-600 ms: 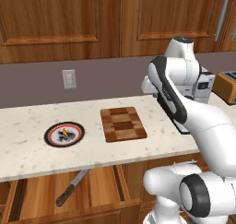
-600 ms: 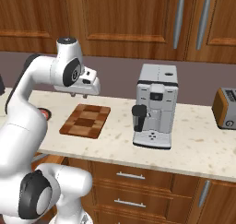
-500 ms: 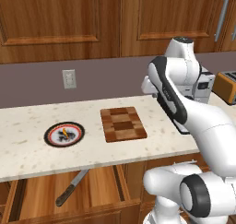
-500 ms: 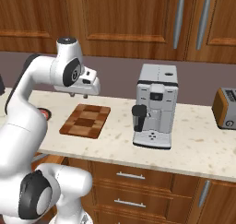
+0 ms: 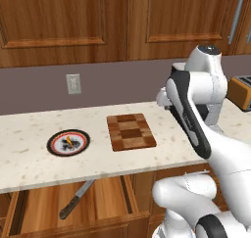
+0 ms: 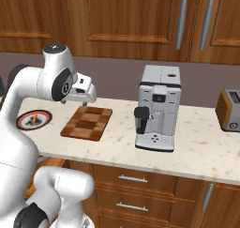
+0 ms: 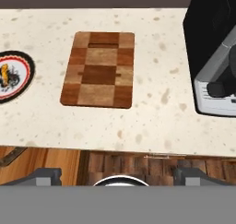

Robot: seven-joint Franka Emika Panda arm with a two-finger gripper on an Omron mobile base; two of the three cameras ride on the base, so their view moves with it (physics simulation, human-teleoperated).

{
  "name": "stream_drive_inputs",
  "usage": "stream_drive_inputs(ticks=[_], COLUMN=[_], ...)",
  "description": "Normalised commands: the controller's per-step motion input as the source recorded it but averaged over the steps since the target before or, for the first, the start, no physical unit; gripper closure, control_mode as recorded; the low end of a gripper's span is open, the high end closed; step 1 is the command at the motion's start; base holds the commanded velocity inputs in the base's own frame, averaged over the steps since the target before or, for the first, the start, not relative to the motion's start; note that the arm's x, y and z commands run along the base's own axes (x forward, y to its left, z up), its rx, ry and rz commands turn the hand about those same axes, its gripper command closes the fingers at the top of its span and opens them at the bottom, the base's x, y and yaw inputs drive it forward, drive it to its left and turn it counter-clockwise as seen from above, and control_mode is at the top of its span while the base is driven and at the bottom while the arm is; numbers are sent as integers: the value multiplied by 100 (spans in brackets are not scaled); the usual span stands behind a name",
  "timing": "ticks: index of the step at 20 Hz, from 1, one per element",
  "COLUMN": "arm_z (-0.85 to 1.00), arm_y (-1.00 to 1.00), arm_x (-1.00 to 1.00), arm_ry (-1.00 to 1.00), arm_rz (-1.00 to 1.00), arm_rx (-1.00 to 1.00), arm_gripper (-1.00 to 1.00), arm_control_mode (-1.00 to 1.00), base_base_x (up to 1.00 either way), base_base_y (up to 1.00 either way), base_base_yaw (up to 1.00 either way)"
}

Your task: Pick up the knife from the drawer and place it on the cutting board. Then place the meat from the plate to the cutting board.

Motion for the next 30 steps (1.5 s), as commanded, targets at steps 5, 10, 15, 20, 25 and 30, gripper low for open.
stream_drive_inputs(ticks=[5, 10, 15, 20, 25, 30], arm_z=[0, 0, 0, 0, 0, 0], arm_y=[4, 15, 10, 3, 0, 0], arm_x=[-64, -49, -37, -44, 0, 0], arm_ry=[-1, -4, 0, 0, 0, 0], arm_rz=[0, 0, 0, 7, 0, 0], arm_rx=[-1, -5, 0, 2, 0, 0], arm_gripper=[-100, -100, -100, -100, -100, -100], arm_control_mode=[-100, -100, -100, -100, 100, 100], base_base_x=[0, 0, 0, 0, -45, -61], base_base_y=[0, 0, 0, 0, 0, -28], base_base_yaw=[0, 0, 0, 0, 34, 42])
